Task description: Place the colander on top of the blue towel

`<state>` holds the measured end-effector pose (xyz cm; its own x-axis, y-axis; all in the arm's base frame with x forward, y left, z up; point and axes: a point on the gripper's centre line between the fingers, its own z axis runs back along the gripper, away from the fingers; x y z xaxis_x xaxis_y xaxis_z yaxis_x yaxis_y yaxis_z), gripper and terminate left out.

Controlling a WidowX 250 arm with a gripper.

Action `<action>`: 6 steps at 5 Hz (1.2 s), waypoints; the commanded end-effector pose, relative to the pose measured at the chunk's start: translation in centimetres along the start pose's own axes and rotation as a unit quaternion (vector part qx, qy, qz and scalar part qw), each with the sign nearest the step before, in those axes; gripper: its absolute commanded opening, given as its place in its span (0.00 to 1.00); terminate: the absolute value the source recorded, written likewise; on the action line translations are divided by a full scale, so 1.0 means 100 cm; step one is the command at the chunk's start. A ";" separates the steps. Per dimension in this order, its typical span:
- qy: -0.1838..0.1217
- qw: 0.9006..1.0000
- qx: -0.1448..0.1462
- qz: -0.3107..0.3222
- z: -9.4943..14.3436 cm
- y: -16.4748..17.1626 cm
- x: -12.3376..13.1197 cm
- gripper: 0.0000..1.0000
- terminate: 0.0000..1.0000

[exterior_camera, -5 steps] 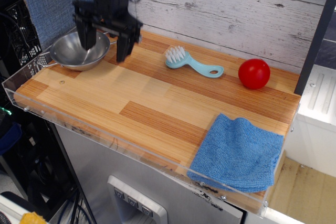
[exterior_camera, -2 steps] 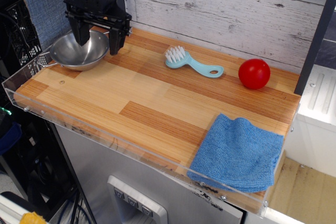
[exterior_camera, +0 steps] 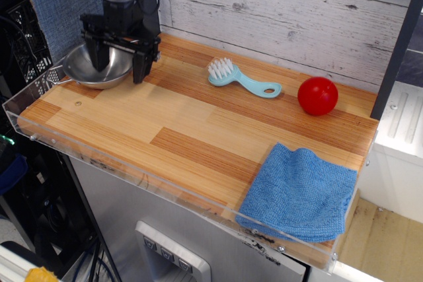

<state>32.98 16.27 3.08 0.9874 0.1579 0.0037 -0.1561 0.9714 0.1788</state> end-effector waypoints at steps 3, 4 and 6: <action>-0.022 1.000 0.010 0.014 0.008 0.017 0.002 0.00 0.00; -0.032 0.999 0.006 0.018 0.016 0.017 -0.001 0.00 0.00; -0.069 0.995 -0.067 0.041 0.071 0.031 -0.024 0.00 0.00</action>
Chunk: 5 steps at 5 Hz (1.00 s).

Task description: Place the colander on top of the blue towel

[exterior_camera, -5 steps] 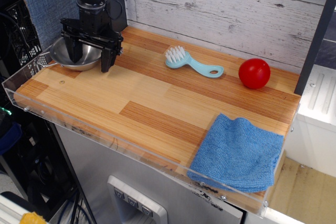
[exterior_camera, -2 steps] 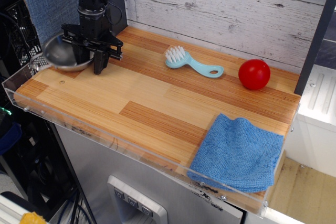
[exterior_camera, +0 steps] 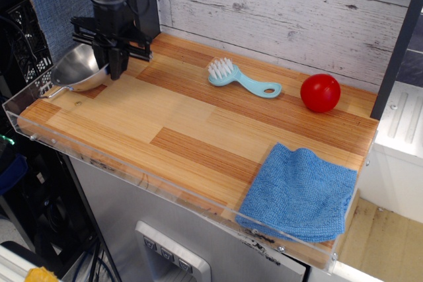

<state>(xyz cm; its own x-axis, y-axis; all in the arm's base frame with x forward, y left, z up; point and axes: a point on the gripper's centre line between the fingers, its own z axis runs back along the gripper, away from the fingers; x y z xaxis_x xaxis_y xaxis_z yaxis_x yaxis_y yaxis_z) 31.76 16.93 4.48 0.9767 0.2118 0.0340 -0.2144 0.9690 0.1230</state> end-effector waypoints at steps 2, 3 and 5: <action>-0.071 0.993 -0.072 -0.059 0.122 -0.054 -0.084 0.00 0.00; -0.068 0.989 -0.078 -0.109 0.130 -0.092 -0.123 0.00 0.00; -0.054 0.983 -0.037 -0.169 0.116 -0.188 -0.156 0.00 0.00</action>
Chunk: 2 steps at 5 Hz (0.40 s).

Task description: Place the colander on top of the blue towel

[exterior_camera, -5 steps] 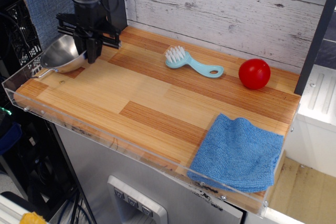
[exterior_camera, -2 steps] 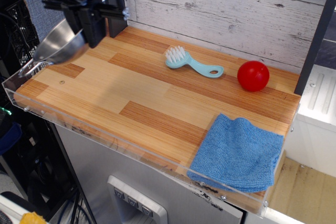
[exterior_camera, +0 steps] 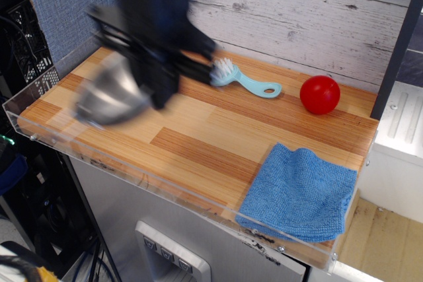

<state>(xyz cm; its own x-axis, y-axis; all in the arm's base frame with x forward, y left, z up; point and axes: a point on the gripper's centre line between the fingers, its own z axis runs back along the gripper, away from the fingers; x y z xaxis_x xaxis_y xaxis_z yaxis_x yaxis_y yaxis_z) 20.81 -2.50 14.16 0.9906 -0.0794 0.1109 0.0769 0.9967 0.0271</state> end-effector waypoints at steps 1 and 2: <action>0.004 0.998 0.029 -0.050 -0.027 -0.085 0.009 0.00 0.00; 0.016 0.996 0.044 -0.070 -0.049 -0.118 0.018 0.00 0.00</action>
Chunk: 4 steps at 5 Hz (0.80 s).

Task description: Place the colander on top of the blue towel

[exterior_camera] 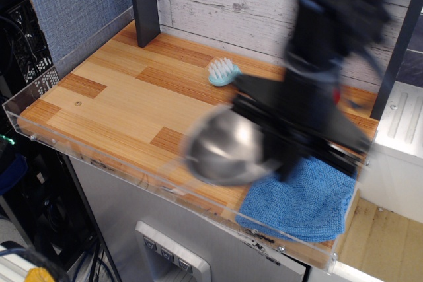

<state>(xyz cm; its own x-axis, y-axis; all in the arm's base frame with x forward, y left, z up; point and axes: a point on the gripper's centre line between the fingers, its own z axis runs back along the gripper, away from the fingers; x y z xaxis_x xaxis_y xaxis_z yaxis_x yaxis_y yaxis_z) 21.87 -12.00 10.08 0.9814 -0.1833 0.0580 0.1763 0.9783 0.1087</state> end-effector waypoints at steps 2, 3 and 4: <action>0.031 0.999 0.024 -0.015 -0.045 -0.017 0.016 0.00 0.00; 0.040 0.999 0.030 0.004 -0.056 0.003 0.020 0.00 0.00; 0.047 0.998 0.033 0.011 -0.064 0.012 0.021 0.00 0.00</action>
<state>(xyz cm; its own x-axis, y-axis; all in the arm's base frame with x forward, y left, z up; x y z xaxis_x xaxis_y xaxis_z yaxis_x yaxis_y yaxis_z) 25.25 -11.80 3.27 0.9861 -0.1561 -0.0576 0.1640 0.9699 0.1802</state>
